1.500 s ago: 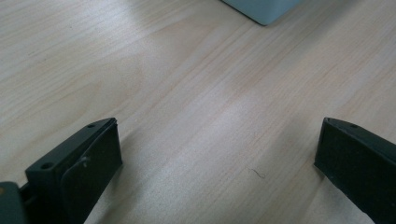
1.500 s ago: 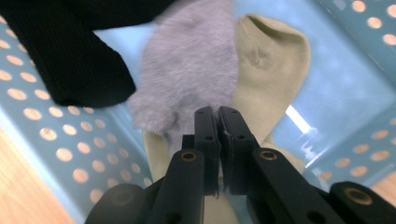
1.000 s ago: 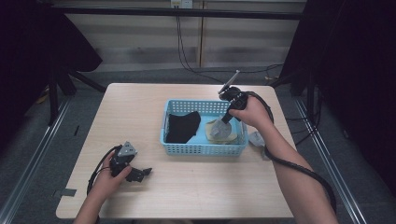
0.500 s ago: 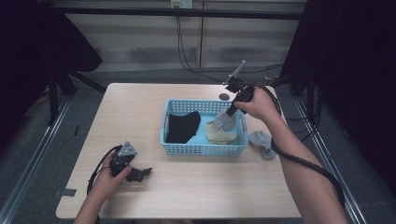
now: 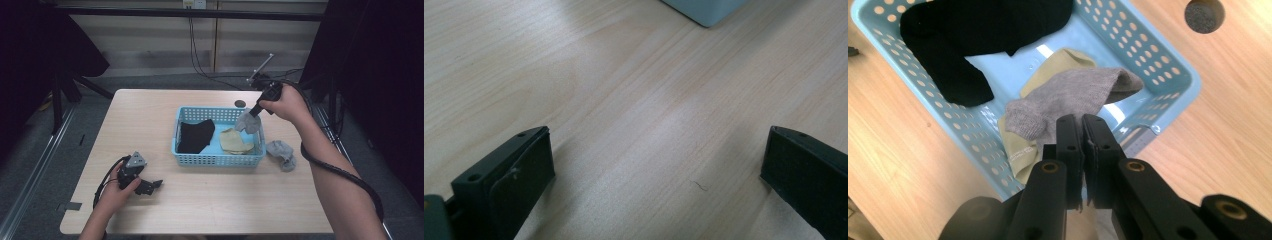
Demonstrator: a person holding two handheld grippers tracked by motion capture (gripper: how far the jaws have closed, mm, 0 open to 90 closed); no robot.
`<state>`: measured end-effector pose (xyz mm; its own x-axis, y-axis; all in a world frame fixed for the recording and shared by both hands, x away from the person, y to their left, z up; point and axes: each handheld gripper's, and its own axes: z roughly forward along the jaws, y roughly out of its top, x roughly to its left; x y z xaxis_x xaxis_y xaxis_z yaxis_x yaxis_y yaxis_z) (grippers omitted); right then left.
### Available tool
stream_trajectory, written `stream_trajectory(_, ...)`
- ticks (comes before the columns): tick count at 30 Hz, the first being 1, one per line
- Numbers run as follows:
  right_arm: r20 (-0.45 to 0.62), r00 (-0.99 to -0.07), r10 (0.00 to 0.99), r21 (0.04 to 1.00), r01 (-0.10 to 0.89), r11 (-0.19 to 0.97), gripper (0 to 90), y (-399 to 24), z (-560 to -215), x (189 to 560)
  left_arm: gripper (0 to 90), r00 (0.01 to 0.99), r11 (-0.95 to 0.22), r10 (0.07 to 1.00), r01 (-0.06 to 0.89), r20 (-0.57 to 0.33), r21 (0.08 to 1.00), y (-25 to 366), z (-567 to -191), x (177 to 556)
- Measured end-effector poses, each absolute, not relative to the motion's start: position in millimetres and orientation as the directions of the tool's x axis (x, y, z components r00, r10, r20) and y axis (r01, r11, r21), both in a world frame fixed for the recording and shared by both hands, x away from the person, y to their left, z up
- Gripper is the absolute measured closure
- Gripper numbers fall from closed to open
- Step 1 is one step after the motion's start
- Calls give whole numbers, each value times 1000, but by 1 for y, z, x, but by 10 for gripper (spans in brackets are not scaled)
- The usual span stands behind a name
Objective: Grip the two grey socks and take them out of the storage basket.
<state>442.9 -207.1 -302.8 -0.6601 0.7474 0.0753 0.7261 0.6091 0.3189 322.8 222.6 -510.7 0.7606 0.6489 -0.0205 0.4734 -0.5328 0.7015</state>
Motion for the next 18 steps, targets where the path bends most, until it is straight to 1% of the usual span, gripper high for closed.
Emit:
stream_trajectory(7, 58, -638, 768, 348, 734, 584, 863, -221, -284, 440, 0, 760, -532, 649, 473, -20, 702, 223, -511, 323)
stream_trajectory(18, 41, -604, 796, 354, 753, 554, 863, -246, -273, 434, 0, 760, -533, 649, 473, -20, 702, 223, -511, 323)
